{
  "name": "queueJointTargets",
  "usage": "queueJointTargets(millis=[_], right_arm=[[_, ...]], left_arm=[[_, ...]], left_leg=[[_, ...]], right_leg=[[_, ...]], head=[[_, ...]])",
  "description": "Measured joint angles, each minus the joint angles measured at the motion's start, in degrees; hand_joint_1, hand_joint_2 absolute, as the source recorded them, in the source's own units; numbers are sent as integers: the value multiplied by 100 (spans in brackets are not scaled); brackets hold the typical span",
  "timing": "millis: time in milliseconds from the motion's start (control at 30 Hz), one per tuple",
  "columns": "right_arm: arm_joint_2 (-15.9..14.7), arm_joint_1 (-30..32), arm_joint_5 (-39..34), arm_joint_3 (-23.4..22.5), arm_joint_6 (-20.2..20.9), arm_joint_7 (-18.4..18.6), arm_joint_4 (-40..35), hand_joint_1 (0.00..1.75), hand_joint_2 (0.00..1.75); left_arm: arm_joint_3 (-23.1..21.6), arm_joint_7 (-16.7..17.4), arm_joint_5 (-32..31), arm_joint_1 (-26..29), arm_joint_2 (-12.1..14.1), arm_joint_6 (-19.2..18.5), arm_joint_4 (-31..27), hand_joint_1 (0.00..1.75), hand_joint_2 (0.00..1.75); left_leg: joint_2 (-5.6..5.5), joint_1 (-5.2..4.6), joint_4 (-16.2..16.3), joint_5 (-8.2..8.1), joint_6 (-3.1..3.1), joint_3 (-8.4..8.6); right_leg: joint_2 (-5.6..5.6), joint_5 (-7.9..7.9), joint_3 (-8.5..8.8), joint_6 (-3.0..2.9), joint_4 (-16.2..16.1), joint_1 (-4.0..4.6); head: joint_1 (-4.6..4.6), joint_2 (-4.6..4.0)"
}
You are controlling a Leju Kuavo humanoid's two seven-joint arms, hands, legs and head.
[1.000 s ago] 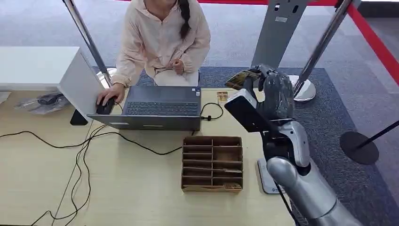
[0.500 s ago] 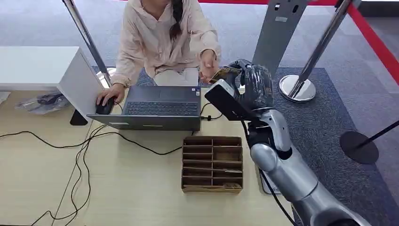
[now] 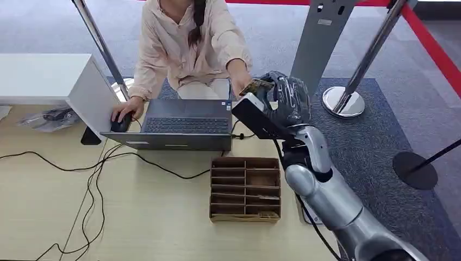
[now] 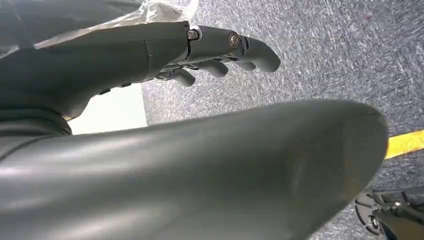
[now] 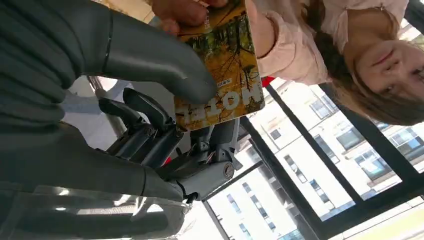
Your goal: Pass the card to the sensor for recognition and then transmit it.
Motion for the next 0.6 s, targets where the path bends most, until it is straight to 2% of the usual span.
queueJointTargets(millis=[367, 400, 433, 467, 500, 600], right_arm=[[26, -4, 24, 94, -2, 20, 160, 175, 175], [26, -3, 28, 98, -2, 24, 164, 49, 175], [26, -4, 31, 100, -2, 24, 164, 0, 175], [26, -4, 35, 103, -2, 24, 164, 0, 175], [28, -7, 35, 107, -2, 24, 164, 0, 0], [28, -15, 105, 133, -7, 61, 162, 0, 0]], left_arm=[[0, 0, 4, 8, -4, -31, 0, 0, 0], [0, 2, 4, 9, -2, -33, 0, 0, 0], [-2, 0, 4, 10, -4, -33, 0, 0, 0], [-2, 0, 4, 12, -4, -33, 0, 0, 0], [-2, 0, 4, 12, -4, -33, 0, 0, 0], [0, 0, 11, 12, -4, -48, 0, 0, 0]], left_leg=[[0, 0, 1, 0, 0, -2], [0, 0, 1, 0, 0, -2], [0, 0, 0, 0, 0, -2], [0, 0, 0, 0, 0, -2], [1, 0, 0, 0, 0, -2], [1, 0, 0, 0, 0, -1]], right_leg=[[0, 0, -3, 0, 0, 0], [0, 0, -3, 0, 0, 0], [0, 0, -4, 0, 0, 0], [0, 0, -4, 0, 0, 0], [0, 0, -4, 0, 0, 0], [0, 0, -4, 0, 0, 0]], head=[[0, 0], [0, 0], [0, 0], [0, 0], [0, 0], [0, 2]])
